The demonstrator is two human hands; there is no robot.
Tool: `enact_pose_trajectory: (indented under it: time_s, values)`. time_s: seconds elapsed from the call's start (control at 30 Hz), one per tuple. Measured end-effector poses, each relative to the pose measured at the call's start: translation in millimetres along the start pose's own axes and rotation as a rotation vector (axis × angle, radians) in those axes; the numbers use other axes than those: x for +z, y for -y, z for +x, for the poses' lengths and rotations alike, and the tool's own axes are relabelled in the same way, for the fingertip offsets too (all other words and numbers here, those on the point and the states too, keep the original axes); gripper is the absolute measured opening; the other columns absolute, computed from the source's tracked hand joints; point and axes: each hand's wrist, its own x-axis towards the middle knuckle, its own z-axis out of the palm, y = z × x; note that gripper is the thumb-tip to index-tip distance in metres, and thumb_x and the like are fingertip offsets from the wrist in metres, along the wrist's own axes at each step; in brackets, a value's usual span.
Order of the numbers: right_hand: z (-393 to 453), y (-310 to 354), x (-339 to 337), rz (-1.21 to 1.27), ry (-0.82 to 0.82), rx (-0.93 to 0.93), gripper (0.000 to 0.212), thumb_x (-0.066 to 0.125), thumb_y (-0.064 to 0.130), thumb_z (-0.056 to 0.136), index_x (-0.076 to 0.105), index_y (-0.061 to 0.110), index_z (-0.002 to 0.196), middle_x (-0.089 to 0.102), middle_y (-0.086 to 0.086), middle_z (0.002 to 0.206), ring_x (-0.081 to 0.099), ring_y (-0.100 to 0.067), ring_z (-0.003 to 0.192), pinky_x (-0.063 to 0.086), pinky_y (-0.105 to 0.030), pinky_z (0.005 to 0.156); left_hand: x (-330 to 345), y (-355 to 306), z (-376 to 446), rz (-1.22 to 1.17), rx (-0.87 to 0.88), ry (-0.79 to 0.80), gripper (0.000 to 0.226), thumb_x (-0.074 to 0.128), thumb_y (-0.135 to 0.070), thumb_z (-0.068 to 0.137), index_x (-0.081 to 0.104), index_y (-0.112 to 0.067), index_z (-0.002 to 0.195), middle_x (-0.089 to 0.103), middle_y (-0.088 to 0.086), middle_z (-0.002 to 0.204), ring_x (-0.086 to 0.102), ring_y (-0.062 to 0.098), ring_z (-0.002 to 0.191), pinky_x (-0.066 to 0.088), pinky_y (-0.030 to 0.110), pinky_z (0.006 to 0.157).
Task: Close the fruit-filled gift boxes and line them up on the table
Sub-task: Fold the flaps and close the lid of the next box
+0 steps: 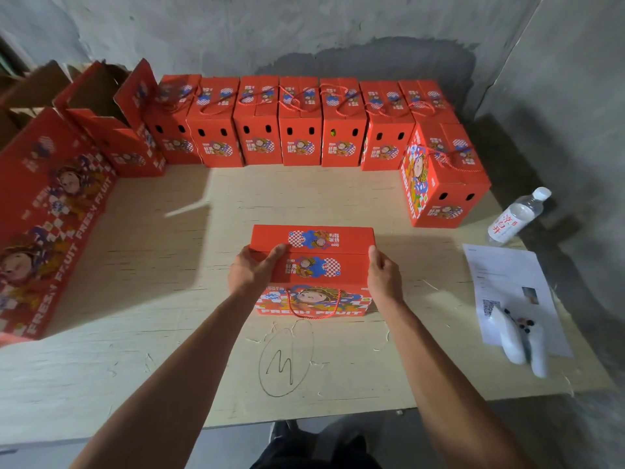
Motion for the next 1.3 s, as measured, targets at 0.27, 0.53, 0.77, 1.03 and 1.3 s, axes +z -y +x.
enact_pose_trajectory:
  time_s: [0.27, 0.53, 0.77, 1.03, 1.3]
  values:
    - [5.6, -1.5, 1.1, -0.058, 0.041, -0.025, 0.044, 0.028, 0.048, 0.110, 0.062, 0.021, 0.106, 0.074, -0.003, 0.095, 0.073, -0.021, 0.078, 0.063, -0.039, 0.073, 0.1, 1.7, 3.5, -0.039, 0.017, 0.007, 0.059, 0.066, -0.081, 0.075, 0.059, -0.035, 0.111, 0.073, -0.007, 0.102, 0.073, 0.021, 0.091, 0.062, 0.044, 0.085]
    - [0.8, 13.2, 5.0, -0.164, 0.022, 0.028, 0.047, 0.022, 0.045, 0.112, 0.053, 0.013, 0.127, 0.068, -0.009, 0.113, 0.070, -0.026, 0.093, 0.061, -0.045, 0.086, -0.4, 1.9, 1.2, -0.090, 0.012, 0.006, 0.065, 0.067, -0.072, 0.083, 0.063, -0.024, 0.125, 0.073, -0.001, 0.111, 0.072, 0.023, 0.095, 0.062, 0.041, 0.086]
    - [14.8, 37.7, -10.2, -0.387, 0.099, -0.288, 0.059, 0.042, 0.019, 0.108, 0.019, 0.016, 0.163, 0.020, -0.005, 0.170, 0.031, -0.024, 0.152, 0.033, -0.037, 0.118, -0.2, 6.1, -33.6, -0.335, -0.092, -0.070, 0.052, 0.087, -0.034, 0.080, 0.066, -0.010, 0.121, 0.075, 0.006, 0.106, 0.074, 0.026, 0.096, 0.060, 0.045, 0.089]
    - [27.9, 63.0, -3.5, -0.708, 0.227, -0.348, 0.056, 0.044, 0.044, 0.106, 0.037, 0.018, 0.155, 0.042, -0.007, 0.158, 0.042, -0.028, 0.144, 0.012, -0.051, 0.126, 23.5, 18.5, -98.3, -0.629, -0.345, -0.066, 0.065, 0.091, -0.027, 0.075, 0.056, -0.012, 0.128, 0.071, 0.007, 0.112, 0.068, 0.025, 0.100, 0.055, 0.050, 0.094]
    - [20.8, 63.1, -8.3, -0.769, 0.006, -0.284, 0.061, 0.055, 0.063, 0.095, 0.062, 0.008, 0.121, 0.063, -0.017, 0.125, 0.059, -0.036, 0.117, 0.042, -0.046, 0.106, 41.2, -3.3, -101.6, -0.607, -0.200, -0.120, 0.020, 0.078, -0.018, 0.088, 0.071, -0.006, 0.102, 0.076, 0.006, 0.093, 0.070, 0.016, 0.074, 0.051, 0.026, 0.061]
